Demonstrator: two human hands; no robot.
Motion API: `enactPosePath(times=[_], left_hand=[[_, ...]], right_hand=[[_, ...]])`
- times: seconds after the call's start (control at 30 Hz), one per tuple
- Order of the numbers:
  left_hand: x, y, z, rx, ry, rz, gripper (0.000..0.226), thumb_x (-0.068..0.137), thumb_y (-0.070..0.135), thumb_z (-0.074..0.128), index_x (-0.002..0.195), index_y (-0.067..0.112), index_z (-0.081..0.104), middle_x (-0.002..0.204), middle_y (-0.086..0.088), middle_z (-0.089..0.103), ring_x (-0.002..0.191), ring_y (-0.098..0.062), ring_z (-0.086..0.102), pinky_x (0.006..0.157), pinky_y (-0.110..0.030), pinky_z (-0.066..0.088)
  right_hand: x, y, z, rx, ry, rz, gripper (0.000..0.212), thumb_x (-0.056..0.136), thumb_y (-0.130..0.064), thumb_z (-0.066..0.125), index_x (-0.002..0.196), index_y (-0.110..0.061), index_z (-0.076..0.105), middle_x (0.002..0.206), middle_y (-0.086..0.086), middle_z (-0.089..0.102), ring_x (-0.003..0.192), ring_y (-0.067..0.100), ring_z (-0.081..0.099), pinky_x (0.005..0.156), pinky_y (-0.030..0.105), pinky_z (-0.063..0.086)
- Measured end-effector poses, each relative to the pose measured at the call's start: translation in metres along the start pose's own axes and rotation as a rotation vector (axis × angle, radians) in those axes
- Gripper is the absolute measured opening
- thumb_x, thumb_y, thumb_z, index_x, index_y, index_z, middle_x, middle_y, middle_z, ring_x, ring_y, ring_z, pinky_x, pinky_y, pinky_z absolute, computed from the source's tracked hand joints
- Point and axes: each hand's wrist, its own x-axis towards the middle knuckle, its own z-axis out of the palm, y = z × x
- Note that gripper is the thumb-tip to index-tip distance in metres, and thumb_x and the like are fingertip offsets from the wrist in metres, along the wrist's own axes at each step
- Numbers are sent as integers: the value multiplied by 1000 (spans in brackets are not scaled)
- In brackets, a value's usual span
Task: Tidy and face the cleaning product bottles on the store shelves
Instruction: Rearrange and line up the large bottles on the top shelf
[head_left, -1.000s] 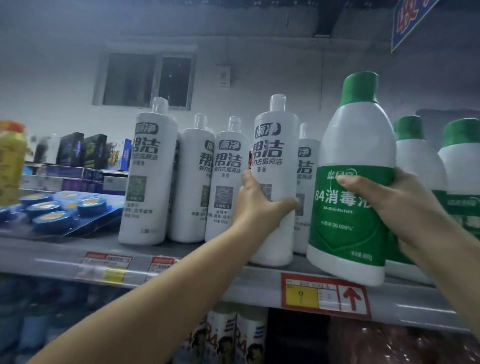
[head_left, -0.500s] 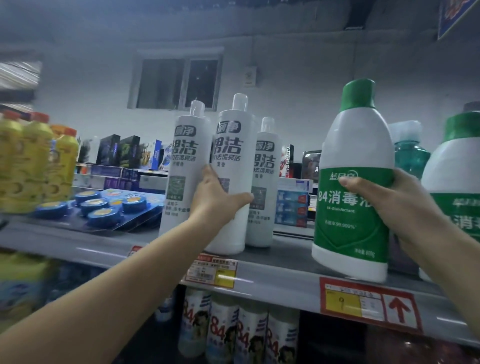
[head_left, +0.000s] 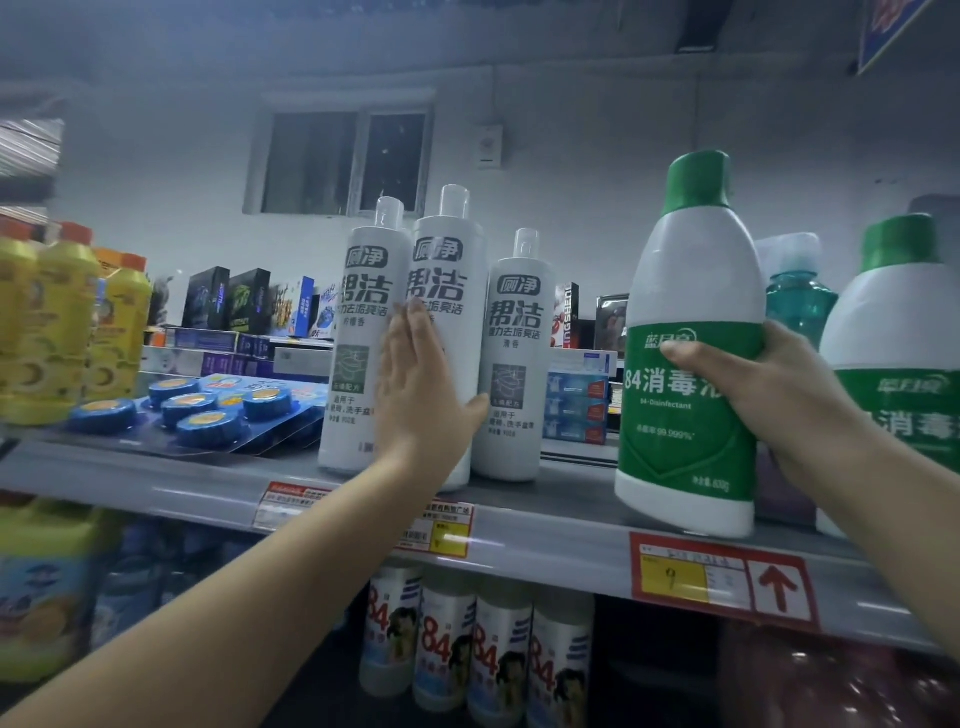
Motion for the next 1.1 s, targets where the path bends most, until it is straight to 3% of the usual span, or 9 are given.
enactPosePath(times=[0.07,0.17,0.43,0.63,0.8,0.87,0.97,1.1], left_hand=[[-3,-3,1,35,-16,39,113,81,47,62,143,5,-23,155,-9,-20,145,-20,-14,111,-24,-13],[-1,-6,1,-13,-25,34,110,82,43,62,143,7,-22,156,-8,-20,145,-19,-13,109,-22,-12],[4,-5,8,78,-71,25,110,85,42,59,140,5,-28,153,-15,-25,144,-25,-17,108,-25,-13],[0,-4,8,196,-52,32,109,86,51,51,138,2,-31,151,-19,-28,142,-30,-21,114,-37,-13],[-8,22,22,132,26,273,100,90,30,52,135,10,-36,143,-11,-37,135,-23,-31,111,-32,-26],[-10,38,32,116,5,379,95,88,24,53,141,11,-25,150,-9,-28,140,-22,-24,113,-30,-23],[-9,65,45,20,-151,391,82,90,23,50,148,14,-7,158,-5,-9,145,-17,-10,113,-25,-11],[-4,101,58,-190,-377,243,83,89,30,54,149,19,-3,157,3,14,143,-17,18,115,-36,22]], right_hand=[[-1,-1,1,-4,-3,-1,22,78,-27,69,98,-21,62,92,3,70,80,21,69,68,33,54],[-1,-1,2,4,-5,9,26,78,-26,69,101,-17,61,93,5,70,79,22,68,65,32,53],[3,0,2,-15,25,33,16,78,-26,70,91,-20,62,92,6,70,79,23,68,71,36,56],[4,2,-14,-14,115,69,20,76,-27,72,93,-19,64,93,6,70,82,25,68,80,41,55],[10,11,-28,-88,132,86,27,73,-31,74,95,-22,61,97,7,69,86,28,67,83,46,55],[11,14,-31,-68,144,98,33,73,-29,74,101,-18,60,97,8,69,85,27,68,78,41,56],[14,18,-34,-34,153,97,34,75,-26,74,103,-16,59,95,8,69,80,23,67,68,32,54],[19,24,-38,-90,154,99,36,72,-29,75,102,-16,59,96,9,69,84,28,68,81,45,56]])
